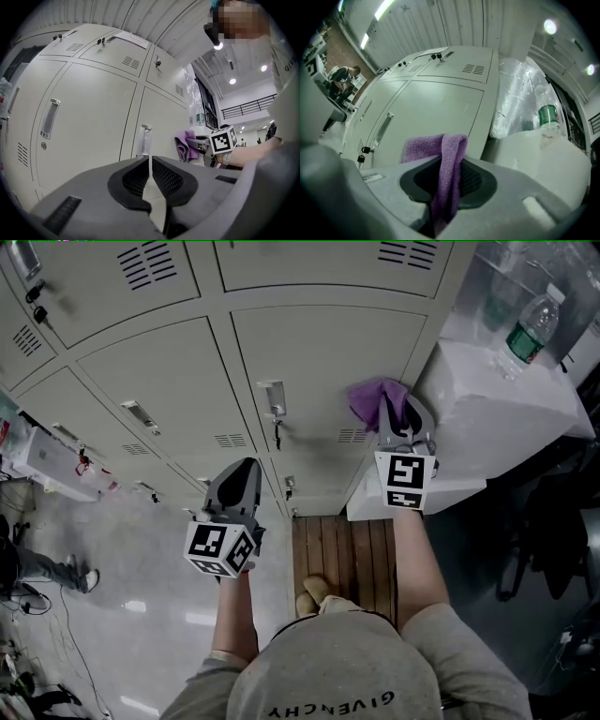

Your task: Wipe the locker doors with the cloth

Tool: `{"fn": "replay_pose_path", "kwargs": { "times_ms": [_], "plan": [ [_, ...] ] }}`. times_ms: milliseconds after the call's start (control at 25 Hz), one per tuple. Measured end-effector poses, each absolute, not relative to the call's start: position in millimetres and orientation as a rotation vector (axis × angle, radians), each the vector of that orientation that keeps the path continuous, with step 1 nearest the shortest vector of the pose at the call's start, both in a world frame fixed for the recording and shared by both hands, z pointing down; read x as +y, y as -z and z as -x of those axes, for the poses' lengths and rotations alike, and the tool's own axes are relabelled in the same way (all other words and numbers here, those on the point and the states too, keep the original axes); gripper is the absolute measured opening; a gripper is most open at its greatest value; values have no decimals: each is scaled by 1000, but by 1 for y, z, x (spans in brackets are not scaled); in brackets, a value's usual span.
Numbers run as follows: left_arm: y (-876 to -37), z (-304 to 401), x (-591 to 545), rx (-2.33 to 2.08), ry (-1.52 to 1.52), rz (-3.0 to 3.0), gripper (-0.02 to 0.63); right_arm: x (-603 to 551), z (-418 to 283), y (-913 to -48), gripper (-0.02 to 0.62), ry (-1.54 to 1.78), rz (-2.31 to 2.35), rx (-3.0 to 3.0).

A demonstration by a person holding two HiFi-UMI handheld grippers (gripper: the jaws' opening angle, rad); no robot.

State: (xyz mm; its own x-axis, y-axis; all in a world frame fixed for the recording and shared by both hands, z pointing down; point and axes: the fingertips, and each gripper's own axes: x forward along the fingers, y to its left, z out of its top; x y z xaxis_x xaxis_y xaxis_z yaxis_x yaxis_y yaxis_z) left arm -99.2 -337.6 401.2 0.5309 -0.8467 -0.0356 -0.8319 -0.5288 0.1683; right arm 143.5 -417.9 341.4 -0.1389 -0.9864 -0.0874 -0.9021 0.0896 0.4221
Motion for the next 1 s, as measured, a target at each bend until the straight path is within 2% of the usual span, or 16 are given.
{"fn": "replay_pose_path", "kwargs": {
  "times_ms": [360,760,1000],
  "plan": [
    [-407,104,-330,-1476,151,-2614,18,-412,-147,-347,63,525,-1985,-2222],
    [-421,135,-316,-1562,115,-2541,18,-415,-22,-391,63,538,-1614,-2488],
    [-429,170,-306,-1669,86,-2466,18,-426,11,-408,61,546,-1555,-2479]
  ]
}}
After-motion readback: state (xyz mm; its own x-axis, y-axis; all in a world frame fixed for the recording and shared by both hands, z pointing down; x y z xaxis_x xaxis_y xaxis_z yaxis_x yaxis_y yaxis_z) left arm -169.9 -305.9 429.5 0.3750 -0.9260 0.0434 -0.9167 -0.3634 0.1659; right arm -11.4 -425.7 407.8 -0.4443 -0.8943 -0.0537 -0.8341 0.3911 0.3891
